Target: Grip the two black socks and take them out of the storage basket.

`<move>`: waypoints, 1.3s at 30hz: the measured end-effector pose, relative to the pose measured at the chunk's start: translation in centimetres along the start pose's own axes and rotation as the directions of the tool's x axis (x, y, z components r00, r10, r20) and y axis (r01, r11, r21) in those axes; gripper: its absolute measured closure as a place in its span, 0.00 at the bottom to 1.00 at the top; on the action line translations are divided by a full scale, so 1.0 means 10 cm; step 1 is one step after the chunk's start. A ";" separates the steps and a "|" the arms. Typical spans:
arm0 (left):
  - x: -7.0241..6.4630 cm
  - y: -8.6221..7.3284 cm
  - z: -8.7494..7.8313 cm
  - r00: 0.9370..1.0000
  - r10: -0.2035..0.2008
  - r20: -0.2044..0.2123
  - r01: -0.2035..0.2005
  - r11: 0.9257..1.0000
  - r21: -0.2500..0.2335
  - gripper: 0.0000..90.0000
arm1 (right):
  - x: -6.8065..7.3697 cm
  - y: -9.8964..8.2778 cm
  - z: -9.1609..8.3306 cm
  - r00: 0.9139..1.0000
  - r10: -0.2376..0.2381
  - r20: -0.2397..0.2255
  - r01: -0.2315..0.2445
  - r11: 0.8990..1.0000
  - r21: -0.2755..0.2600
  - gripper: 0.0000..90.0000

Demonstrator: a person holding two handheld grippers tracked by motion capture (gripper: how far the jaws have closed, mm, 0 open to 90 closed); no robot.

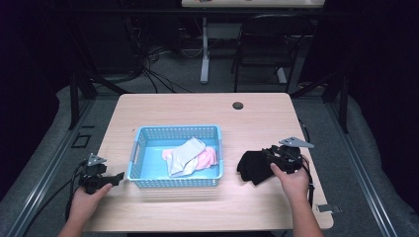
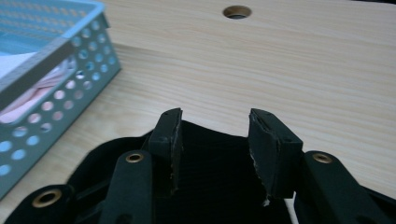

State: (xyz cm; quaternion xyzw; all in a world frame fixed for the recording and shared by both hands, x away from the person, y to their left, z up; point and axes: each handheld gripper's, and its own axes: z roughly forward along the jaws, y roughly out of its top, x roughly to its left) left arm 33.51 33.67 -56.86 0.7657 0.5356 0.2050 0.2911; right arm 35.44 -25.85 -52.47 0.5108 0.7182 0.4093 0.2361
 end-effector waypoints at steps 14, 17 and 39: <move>0.00 0.00 -0.01 1.000 0.002 0.000 -0.002 1.000 -0.008 0.26 | 0.53 -0.03 -0.11 0.987 -0.135 -0.092 0.134 0.991 -0.015 0.59; 0.00 0.00 -0.01 1.000 0.004 0.003 -0.004 1.000 -0.006 0.26 | 0.60 -0.07 -0.11 0.981 -0.164 -0.106 0.164 0.986 -0.009 0.56; -0.02 0.01 0.01 1.000 0.008 0.007 -0.008 1.000 -0.001 0.26 | 0.82 -0.30 0.11 0.962 -0.188 -0.197 0.203 0.977 0.059 0.54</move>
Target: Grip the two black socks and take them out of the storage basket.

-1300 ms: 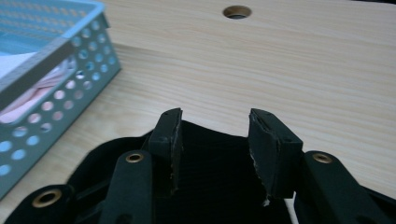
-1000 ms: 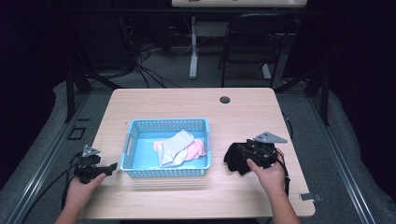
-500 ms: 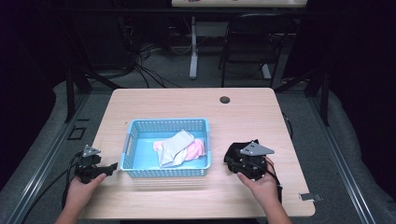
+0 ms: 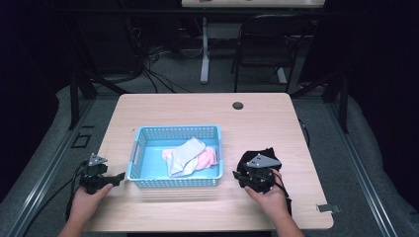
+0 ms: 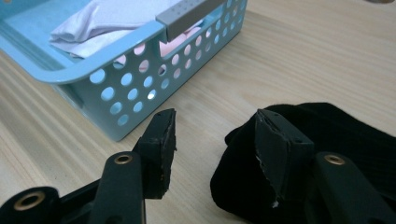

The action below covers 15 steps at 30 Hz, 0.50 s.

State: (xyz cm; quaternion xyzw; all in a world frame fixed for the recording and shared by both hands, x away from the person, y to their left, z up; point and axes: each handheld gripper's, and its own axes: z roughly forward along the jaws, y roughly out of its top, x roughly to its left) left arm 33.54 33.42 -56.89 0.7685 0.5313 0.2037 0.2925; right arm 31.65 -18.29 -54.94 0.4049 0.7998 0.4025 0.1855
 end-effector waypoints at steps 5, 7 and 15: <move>0.00 0.00 0.00 1.000 0.002 0.001 -0.002 1.000 0.004 0.26 | 0.00 -0.01 0.05 1.000 -0.016 0.003 0.016 0.999 0.041 0.54; 0.00 0.00 0.00 1.000 0.002 0.000 -0.002 1.000 0.005 0.26 | 0.00 -0.01 0.06 1.000 -0.021 0.003 0.021 0.999 0.045 0.54; 0.00 0.00 0.01 1.000 0.002 0.003 -0.002 1.000 0.005 0.26 | -0.02 -0.01 0.08 1.000 -0.017 0.007 0.016 0.998 0.061 0.54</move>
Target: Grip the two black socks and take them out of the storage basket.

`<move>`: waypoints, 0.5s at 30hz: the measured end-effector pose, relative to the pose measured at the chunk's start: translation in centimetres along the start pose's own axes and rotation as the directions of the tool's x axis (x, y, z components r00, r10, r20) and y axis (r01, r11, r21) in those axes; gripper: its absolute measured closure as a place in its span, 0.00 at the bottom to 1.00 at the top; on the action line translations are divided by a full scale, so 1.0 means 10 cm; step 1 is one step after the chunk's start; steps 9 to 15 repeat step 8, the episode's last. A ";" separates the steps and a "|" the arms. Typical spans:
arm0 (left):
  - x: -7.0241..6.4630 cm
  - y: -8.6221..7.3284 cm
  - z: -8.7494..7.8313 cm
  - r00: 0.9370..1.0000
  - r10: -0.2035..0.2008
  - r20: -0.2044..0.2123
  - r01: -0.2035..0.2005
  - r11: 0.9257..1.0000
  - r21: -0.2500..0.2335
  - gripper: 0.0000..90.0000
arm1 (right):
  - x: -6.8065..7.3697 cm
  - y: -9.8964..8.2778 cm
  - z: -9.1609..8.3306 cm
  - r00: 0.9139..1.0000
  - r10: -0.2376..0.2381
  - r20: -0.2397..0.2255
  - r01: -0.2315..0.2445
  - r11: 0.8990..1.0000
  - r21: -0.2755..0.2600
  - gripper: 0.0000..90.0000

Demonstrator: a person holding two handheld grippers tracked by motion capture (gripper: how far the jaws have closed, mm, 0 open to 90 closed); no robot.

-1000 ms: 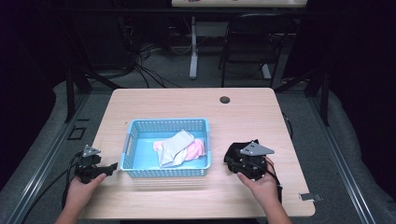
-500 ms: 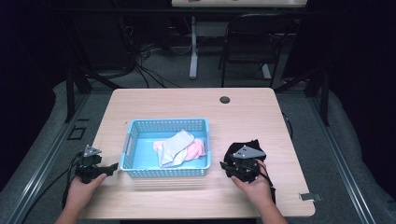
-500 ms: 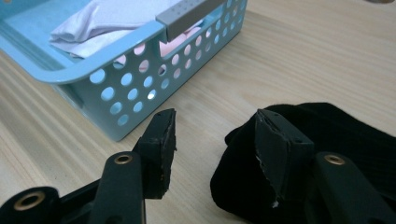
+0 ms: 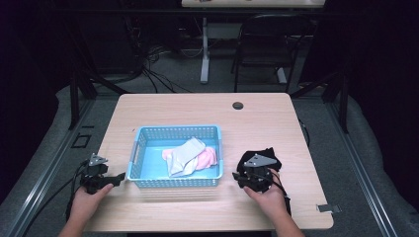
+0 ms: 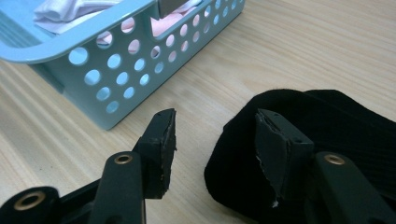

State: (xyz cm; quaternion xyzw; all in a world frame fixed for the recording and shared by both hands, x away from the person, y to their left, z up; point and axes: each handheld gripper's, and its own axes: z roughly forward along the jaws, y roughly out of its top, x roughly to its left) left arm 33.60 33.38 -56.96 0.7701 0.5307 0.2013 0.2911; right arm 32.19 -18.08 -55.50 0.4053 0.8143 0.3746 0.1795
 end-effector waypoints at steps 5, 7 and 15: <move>0.00 0.00 0.00 1.000 -0.002 0.002 0.002 1.000 -0.002 0.26 | -0.03 0.00 -0.02 0.999 -0.002 0.035 0.002 1.000 -0.010 0.54; 0.01 0.00 0.00 1.000 -0.002 0.002 0.002 1.000 -0.002 0.26 | -0.06 0.00 -0.04 0.999 0.016 0.044 -0.015 0.999 -0.029 0.54; 0.01 0.00 0.00 1.000 -0.002 0.002 0.002 1.000 -0.002 0.26 | -0.08 0.00 -0.06 0.998 0.031 0.053 -0.029 0.998 -0.048 0.54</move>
